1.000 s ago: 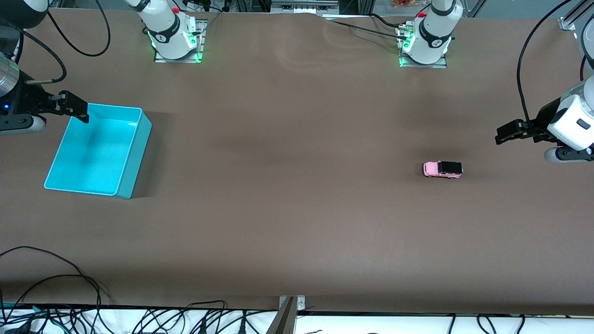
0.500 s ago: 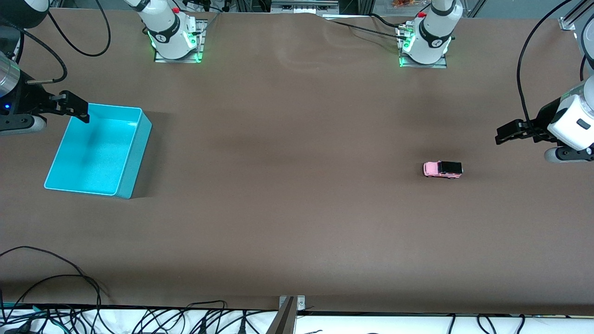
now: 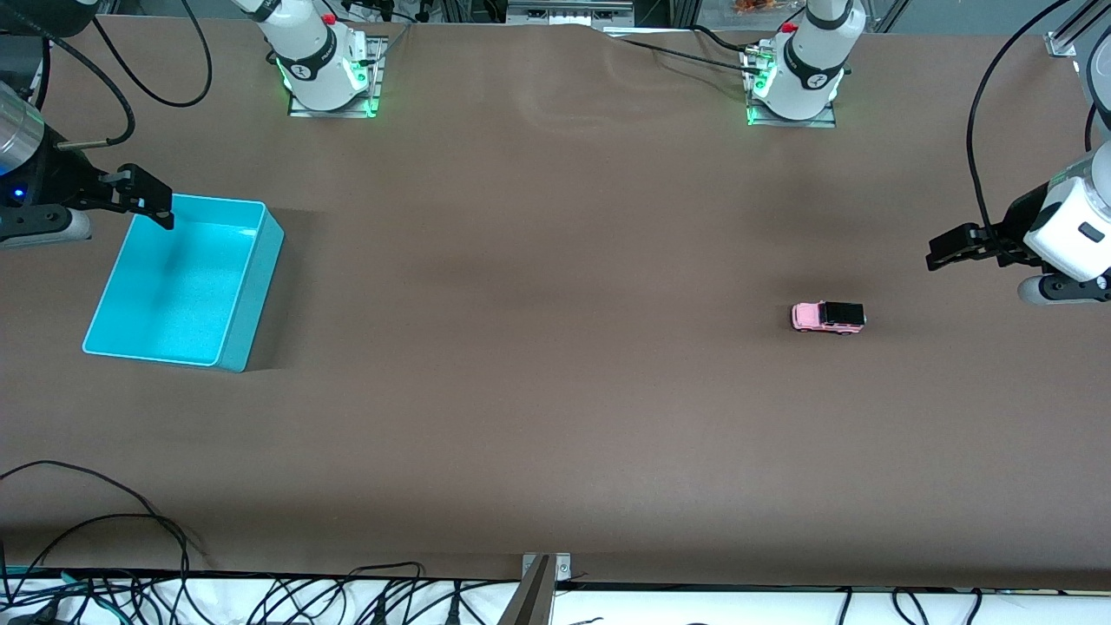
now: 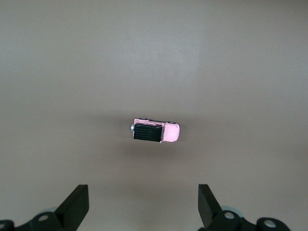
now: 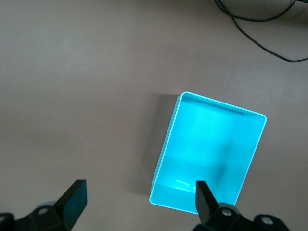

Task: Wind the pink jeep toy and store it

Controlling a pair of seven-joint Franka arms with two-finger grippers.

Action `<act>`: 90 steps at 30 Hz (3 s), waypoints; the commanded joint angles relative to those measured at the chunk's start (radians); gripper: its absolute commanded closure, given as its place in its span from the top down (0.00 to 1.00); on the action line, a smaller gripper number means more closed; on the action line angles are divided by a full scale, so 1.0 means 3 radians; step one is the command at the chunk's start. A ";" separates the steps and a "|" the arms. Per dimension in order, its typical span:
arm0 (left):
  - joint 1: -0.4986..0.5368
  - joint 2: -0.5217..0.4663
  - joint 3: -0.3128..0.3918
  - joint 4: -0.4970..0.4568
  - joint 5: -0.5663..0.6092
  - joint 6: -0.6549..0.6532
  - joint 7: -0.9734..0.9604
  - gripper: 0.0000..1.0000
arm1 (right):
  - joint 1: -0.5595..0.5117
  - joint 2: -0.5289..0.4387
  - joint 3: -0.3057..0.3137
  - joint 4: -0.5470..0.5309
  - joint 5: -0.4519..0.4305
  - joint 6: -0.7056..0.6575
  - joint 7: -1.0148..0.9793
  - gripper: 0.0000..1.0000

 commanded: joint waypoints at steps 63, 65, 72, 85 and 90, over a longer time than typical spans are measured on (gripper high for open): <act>0.0113 0.0311 0.0007 0.0077 -0.0037 -0.0007 -0.2148 1.00 | 0.0007 0.0069 -0.0010 0.0073 0.0324 -0.0078 -0.0025 1.00; 0.0103 0.0377 0.0007 0.0077 -0.0032 -0.0002 -0.2414 1.00 | 0.0007 0.0069 -0.0010 0.0073 0.0324 -0.0078 -0.0025 1.00; 0.0098 0.0525 -0.0009 0.0031 -0.0058 0.0090 -0.3140 1.00 | 0.0007 0.0074 -0.0010 0.0073 0.0324 -0.0083 -0.0020 1.00; 0.0067 0.0700 -0.0054 -0.0403 -0.0063 0.0637 -0.4306 1.00 | 0.0007 0.0084 -0.0010 0.0073 0.0324 -0.0078 -0.0020 1.00; 0.0072 0.0694 -0.0131 -0.0787 -0.0032 0.1040 -0.4588 1.00 | 0.0012 0.0084 -0.0004 0.0073 0.0314 -0.0109 -0.0041 1.00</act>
